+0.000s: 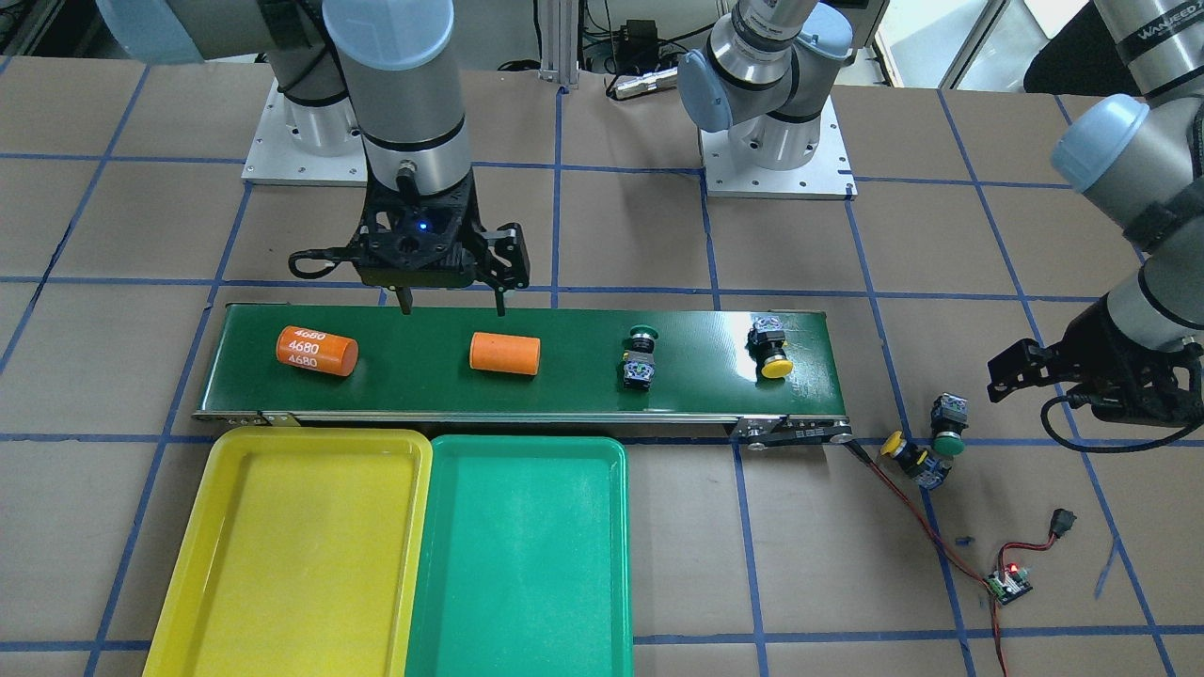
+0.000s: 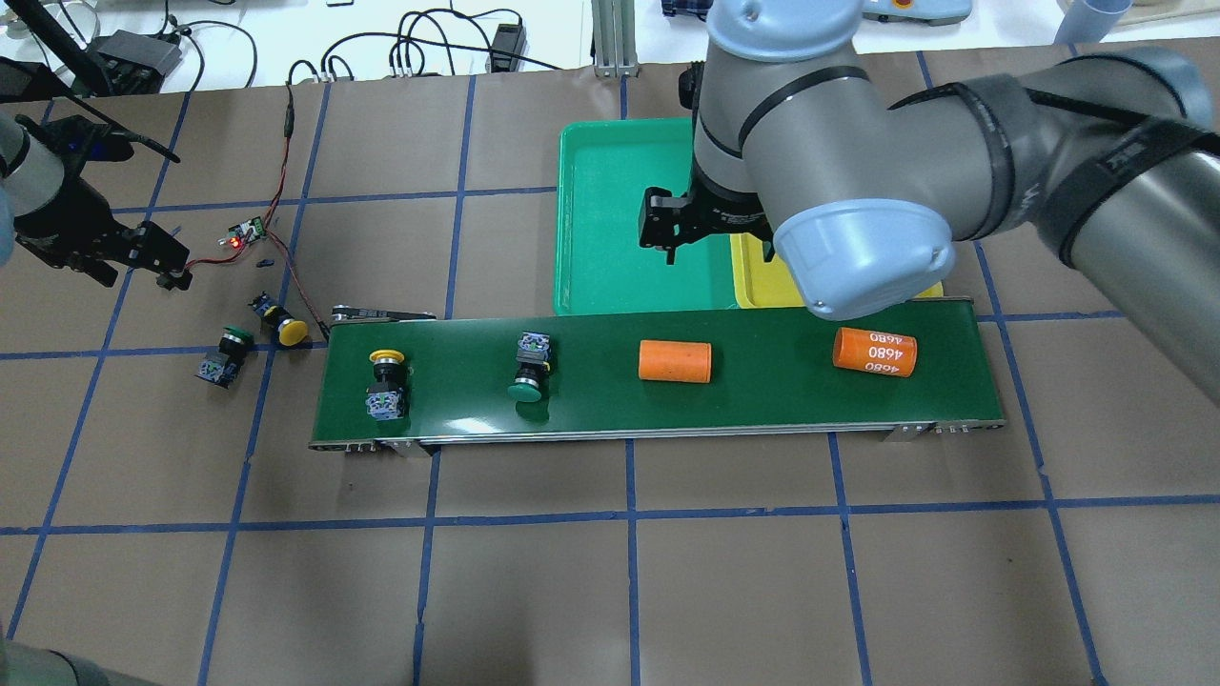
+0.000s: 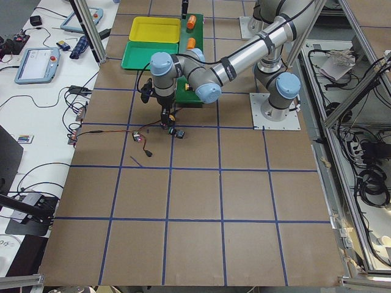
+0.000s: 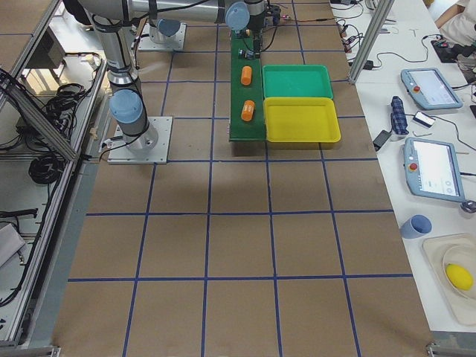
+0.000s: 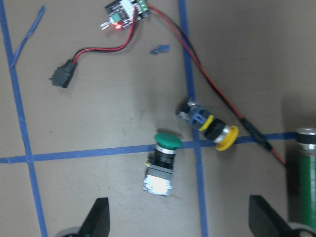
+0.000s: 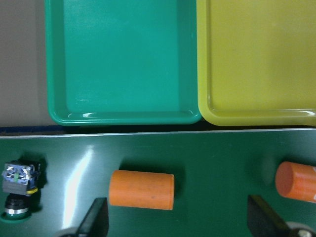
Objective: Sort buttons by color to trays
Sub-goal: 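Lower right gripper toward the belt while left gripper withdraws, then grasp a green-capped button on the belt with right gripper while left grasps another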
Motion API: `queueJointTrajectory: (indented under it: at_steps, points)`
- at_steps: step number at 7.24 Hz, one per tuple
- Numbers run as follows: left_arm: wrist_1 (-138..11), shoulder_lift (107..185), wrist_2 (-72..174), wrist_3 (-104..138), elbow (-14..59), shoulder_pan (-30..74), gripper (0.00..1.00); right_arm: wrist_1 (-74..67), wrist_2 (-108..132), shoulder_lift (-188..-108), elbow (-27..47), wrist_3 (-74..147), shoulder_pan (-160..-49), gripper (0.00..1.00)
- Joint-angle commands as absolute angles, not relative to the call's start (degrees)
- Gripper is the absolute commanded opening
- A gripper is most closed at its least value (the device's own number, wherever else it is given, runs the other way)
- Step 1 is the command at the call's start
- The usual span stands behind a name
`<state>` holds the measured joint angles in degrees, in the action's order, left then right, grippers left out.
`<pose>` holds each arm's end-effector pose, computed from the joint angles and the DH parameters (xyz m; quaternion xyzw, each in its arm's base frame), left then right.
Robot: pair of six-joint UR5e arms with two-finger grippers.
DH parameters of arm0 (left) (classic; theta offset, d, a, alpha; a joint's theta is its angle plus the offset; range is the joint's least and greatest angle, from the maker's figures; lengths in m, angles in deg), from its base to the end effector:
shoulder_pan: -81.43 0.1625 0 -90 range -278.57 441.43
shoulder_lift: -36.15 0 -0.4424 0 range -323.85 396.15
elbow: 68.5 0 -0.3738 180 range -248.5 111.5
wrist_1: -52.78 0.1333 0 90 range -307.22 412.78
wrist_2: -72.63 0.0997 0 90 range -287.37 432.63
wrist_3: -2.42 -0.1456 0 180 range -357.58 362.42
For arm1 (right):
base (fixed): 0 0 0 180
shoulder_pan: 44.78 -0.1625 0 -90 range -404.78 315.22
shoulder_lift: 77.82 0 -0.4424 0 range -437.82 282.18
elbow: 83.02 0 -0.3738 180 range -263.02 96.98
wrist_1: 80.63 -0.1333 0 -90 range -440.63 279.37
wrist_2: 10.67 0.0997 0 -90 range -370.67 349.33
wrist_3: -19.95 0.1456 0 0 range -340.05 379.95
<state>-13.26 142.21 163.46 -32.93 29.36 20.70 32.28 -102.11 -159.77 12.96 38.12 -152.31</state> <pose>0.1613 -0.5560 0.2906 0.0530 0.9986 0.0036 0.0063 0.2880 -0.4812 0.3815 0.0065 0.9969 -0.0775 0.0118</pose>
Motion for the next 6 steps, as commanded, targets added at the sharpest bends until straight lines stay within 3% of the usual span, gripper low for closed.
queueJointTrajectory:
  at_steps: [1, 2, 6]
  points:
    - [-9.6, 145.6, 163.5, -41.8, 29.7, 21.3, 0.91, 39.9, -102.9, -155.4, 12.9, 40.5, -157.6, 1.00]
    - [-7.9, 146.8, 163.3, -42.6, 29.9, 21.3, 0.80, 40.0, -102.4, -154.0, 12.4, 44.1, -159.3, 1.00]
    - [-6.5, 150.0, 161.7, -43.1, 33.4, 22.5, 0.79, 51.3, -103.5, -145.1, 12.3, 50.4, -166.7, 1.00]
